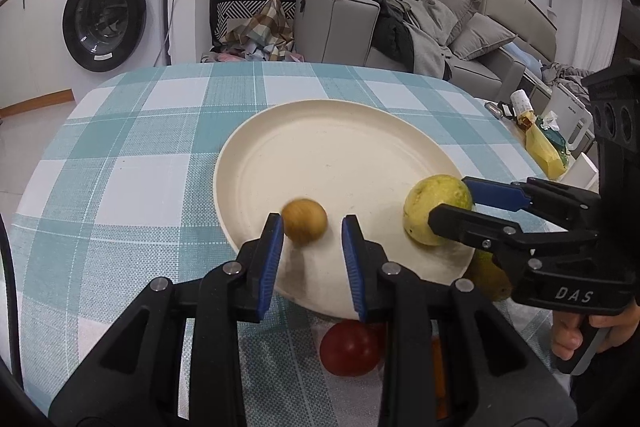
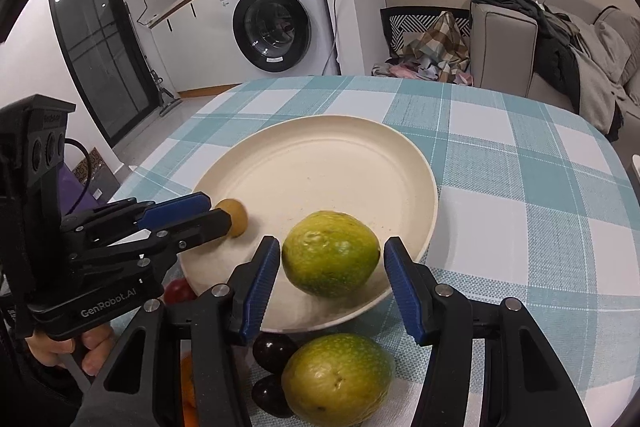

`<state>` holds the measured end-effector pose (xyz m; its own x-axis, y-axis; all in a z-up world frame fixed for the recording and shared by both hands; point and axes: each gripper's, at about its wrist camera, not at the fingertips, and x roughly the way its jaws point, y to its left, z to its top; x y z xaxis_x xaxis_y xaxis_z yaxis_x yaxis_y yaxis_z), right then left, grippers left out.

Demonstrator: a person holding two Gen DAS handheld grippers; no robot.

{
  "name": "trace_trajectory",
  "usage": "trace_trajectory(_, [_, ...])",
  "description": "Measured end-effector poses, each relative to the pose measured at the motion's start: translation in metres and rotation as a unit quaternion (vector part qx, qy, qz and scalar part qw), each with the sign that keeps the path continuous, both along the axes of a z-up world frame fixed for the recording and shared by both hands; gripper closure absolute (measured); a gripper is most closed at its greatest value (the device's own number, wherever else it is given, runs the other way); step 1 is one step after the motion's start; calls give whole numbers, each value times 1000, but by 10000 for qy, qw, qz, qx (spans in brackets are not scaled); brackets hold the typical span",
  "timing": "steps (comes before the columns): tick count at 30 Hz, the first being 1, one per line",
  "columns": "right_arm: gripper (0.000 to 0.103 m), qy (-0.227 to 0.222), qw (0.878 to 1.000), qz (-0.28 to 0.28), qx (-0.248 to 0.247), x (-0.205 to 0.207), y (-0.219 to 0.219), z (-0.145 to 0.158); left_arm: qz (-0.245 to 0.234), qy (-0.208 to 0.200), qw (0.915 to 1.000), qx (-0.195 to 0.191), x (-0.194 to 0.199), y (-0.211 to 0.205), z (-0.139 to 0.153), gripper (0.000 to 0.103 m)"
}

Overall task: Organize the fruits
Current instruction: 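Carry the green citrus and brown fruit onto the cream plate and open both grippers, then withdraw both grippers from the plate back toward the fruit pile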

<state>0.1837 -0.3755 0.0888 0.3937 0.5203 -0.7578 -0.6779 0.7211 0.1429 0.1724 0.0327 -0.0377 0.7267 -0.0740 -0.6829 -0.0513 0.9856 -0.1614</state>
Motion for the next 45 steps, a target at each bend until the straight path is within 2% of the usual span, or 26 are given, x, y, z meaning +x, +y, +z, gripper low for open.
trace_trajectory(4, [43,-86,9999,-33,54,-5,-6,6,-3,-10,10000,74,-3,-2,2,58])
trace_trajectory(5, [36,-128,9999,-66,83,-6,-9,8,9,-28,9999,98,-5,-2,3,47])
trace_trajectory(6, [29,-151,9998,-94,128,-8,-12,10,26,-41,9999,94,-7,-3,4,42])
trace_trajectory(8, [24,-165,9994,-178,248,-10,-20,14,29,-119,9999,43,-14,-3,9,19])
trace_trajectory(10, [16,-206,9990,-248,317,-14,-26,18,73,-169,9998,57,-20,-4,13,15])
trace_trajectory(12, [2,-339,9981,-366,355,-19,-33,22,61,-209,9997,131,-27,-7,17,13])
trace_trajectory(14, [0,-409,9971,-441,472,-24,-40,25,122,-262,9993,230,-34,-8,22,0])
trace_trajectory(20, [0,-299,9963,-423,682,-35,-52,27,169,-407,9989,183,-62,-8,32,1])
trace_trajectory(29, [0,-382,9972,-564,317,-55,-58,24,169,-385,9987,284,-102,-14,36,1])
trace_trajectory(39, [0,-181,9974,-697,102,-72,-70,19,28,-194,9995,259,-126,-23,29,1])
trace_trajectory(45, [0,38,9988,-485,-84,-91,-69,9,-57,-63,9995,305,-142,-30,24,0])
